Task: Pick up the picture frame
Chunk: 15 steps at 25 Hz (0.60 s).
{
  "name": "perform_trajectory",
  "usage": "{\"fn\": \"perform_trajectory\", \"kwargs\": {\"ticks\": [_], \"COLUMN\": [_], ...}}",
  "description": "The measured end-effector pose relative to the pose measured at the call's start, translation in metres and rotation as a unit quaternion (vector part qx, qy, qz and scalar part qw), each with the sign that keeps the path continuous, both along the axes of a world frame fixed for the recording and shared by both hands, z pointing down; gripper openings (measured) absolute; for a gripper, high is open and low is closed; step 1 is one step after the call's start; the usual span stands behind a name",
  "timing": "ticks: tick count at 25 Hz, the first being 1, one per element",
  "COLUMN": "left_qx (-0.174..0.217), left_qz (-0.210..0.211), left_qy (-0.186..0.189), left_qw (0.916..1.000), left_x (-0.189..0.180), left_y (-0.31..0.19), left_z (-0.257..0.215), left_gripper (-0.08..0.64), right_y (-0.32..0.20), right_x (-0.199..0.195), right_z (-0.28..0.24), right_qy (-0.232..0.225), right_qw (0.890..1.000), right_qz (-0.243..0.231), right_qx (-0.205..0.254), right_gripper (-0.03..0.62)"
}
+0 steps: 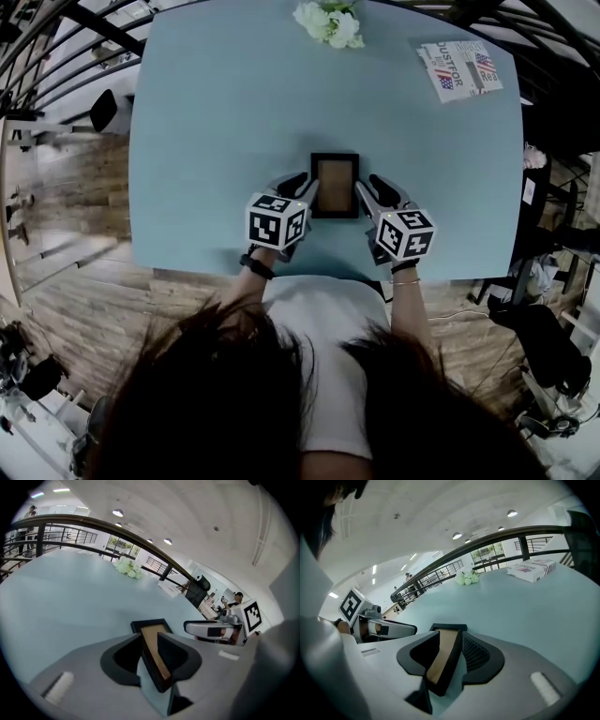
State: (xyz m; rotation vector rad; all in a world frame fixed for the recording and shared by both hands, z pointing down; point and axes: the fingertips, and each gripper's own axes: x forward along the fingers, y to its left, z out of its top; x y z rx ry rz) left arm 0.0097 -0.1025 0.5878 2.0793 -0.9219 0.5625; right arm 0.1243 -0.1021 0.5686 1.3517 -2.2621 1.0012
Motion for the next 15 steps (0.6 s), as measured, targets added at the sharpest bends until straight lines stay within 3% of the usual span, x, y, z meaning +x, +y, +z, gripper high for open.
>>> {"fn": "perform_trajectory", "kwargs": {"ticks": [15], "left_qx": [-0.053], "left_qz": [-0.006], "left_qy": [-0.002], "left_qw": [0.9986], "left_x": [0.008], "left_y": [0.0], "left_z": [0.029], "left_gripper": [0.104], "right_y": [0.005], "right_x": [-0.001], "right_z": [0.036], "right_qy": [-0.048], "right_qw": [0.997], "right_qz": [0.015], "right_qx": [-0.065], "right_gripper": [0.124]}}
